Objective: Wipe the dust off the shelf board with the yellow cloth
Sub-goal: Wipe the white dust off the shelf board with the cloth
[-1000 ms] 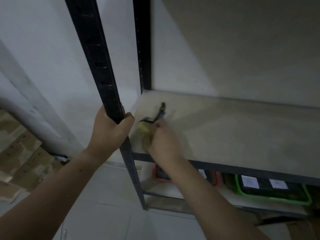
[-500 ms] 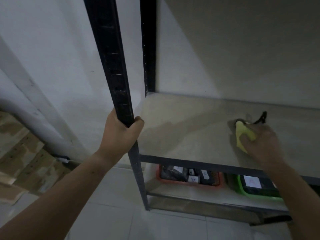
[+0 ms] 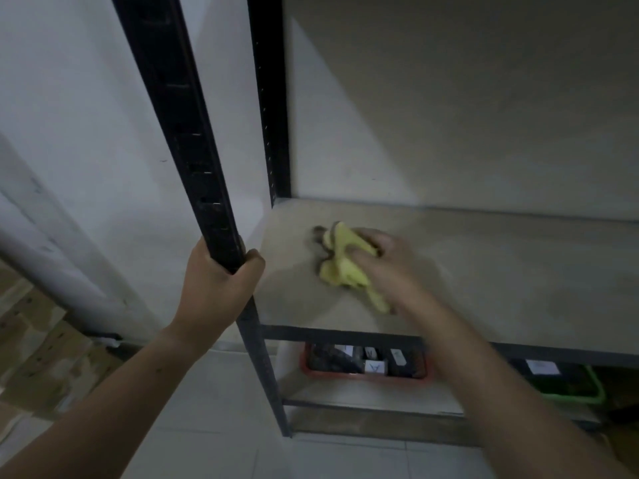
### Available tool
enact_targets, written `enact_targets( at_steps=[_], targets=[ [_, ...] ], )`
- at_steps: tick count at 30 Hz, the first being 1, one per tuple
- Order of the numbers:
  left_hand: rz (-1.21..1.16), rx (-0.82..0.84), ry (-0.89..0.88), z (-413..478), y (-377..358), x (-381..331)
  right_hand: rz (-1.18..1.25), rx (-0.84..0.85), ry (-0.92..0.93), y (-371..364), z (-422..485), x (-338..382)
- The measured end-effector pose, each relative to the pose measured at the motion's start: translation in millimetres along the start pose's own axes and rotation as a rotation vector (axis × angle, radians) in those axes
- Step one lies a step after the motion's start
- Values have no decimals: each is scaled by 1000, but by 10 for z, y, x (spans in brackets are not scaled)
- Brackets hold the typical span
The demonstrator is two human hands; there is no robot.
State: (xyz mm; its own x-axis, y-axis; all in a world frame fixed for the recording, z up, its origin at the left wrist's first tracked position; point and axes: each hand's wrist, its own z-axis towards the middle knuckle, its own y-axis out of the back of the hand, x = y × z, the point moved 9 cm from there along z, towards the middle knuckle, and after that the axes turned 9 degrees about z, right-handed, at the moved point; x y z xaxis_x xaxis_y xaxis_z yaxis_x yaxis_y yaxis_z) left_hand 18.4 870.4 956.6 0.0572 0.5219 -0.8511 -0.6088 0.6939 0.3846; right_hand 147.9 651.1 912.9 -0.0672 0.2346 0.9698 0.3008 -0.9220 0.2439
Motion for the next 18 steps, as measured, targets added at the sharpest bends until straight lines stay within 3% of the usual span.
enact_targets(
  at_steps=[5,7,10,14,18],
  targets=[
    [0,2,8,19,-15,3,-419,-476,-57,1812,5,-457],
    [-1,-4,-4,22,-11,-21,-605,-490,-115,2159,52,-764],
    [8,-5,-20,24,-10,-30,-653,-318,-53,1890,134,-897],
    [19,-21,-47,26,-7,-43,-736,-140,82,941,47,-574],
    [27,-27,-42,19,3,-36,-406,416,331,-713,-463,-121]
  ],
)
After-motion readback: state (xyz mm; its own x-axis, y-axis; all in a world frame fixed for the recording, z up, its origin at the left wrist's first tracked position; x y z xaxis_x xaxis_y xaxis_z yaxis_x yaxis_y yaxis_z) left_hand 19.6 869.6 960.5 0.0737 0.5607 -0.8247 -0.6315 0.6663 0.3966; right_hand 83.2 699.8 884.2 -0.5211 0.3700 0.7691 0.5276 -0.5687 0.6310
